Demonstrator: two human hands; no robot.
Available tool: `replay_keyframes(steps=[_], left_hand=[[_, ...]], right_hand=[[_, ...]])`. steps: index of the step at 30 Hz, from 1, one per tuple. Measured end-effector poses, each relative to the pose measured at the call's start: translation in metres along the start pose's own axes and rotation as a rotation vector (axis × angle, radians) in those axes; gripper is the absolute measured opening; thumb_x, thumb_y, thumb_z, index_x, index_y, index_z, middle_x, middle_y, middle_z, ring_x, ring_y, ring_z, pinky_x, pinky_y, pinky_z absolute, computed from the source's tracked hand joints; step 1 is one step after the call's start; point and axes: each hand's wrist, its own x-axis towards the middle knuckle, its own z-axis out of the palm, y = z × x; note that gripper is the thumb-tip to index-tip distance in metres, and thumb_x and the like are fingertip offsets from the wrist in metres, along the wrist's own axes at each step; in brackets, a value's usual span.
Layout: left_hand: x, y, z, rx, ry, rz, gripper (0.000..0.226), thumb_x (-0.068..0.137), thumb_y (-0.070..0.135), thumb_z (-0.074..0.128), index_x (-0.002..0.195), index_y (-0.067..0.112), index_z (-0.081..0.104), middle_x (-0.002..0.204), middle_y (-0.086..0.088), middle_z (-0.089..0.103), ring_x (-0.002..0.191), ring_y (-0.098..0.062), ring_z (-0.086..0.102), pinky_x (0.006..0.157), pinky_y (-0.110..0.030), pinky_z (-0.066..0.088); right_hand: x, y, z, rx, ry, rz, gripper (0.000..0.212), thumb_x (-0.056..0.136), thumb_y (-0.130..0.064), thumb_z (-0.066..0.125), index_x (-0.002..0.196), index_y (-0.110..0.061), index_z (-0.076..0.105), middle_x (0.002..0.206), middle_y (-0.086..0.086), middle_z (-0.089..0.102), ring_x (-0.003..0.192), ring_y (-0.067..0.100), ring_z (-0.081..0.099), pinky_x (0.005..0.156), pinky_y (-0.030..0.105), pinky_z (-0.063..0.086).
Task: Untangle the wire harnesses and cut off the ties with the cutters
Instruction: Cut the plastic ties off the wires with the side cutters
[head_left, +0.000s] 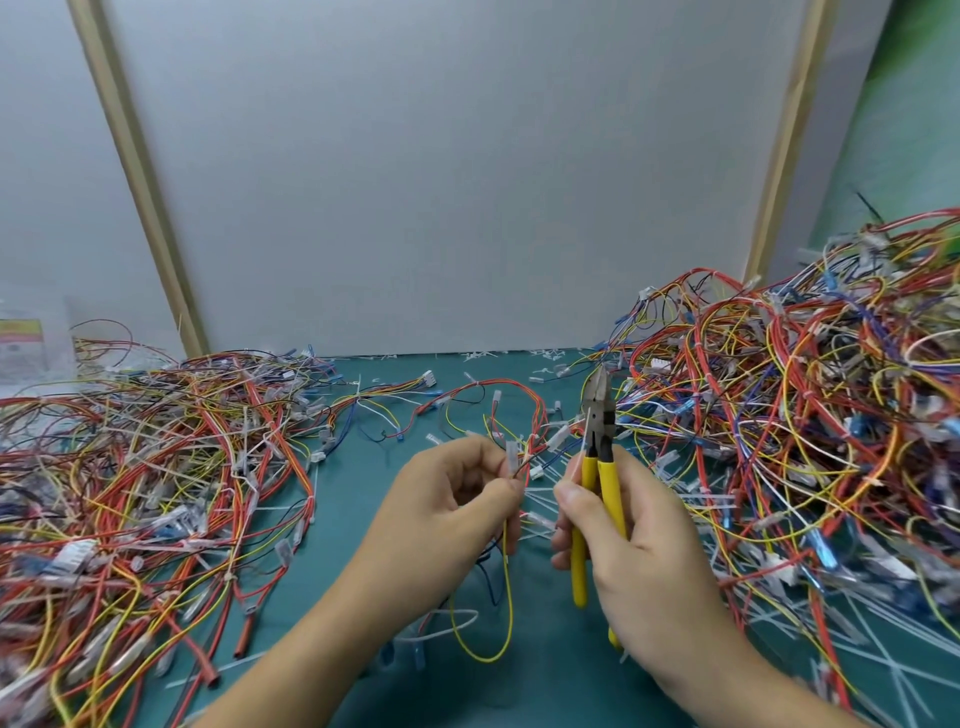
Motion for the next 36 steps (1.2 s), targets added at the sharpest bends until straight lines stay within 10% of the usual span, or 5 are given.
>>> replay_keyframes(steps=[11,25,36], left_hand=[[0.0013,-0.002,0.001,0.024,0.027,0.015,0.012,0.082,0.018,0.054,0.077,0.008,0.057,0.067,-0.027,0.058,0.052,-0.013,0.05,0.051,-0.016,0.038],[-0.0018,-0.0006,-0.005,0.075,-0.002,0.051,0.01,0.082,0.021,0.067,0.074,0.017,0.062,0.067,-0.009,0.068,0.063,-0.011,0.061,0.064,-0.017,0.046],[-0.0008,-0.0038,-0.0074,-0.061,-0.07,-0.001,0.007,0.081,0.014,0.072,0.084,0.015,0.066,0.074,-0.009,0.071,0.066,-0.014,0.065,0.066,-0.017,0.049]], right_hand=[[-0.0005,-0.0005,-0.0008,0.006,0.031,0.007,0.014,0.097,-0.01,0.055,0.085,-0.016,0.059,0.064,-0.006,0.057,0.063,0.018,0.06,0.063,0.046,0.058],[-0.0009,0.0024,-0.0052,-0.11,0.011,-0.052,0.015,0.097,-0.019,0.059,0.083,-0.024,0.058,0.07,0.016,0.055,0.071,0.041,0.058,0.064,0.057,0.054],[0.0022,0.0004,-0.0078,-0.026,0.059,0.026,0.011,0.097,-0.014,0.057,0.087,-0.012,0.06,0.065,-0.003,0.059,0.064,0.018,0.064,0.063,0.044,0.06]])
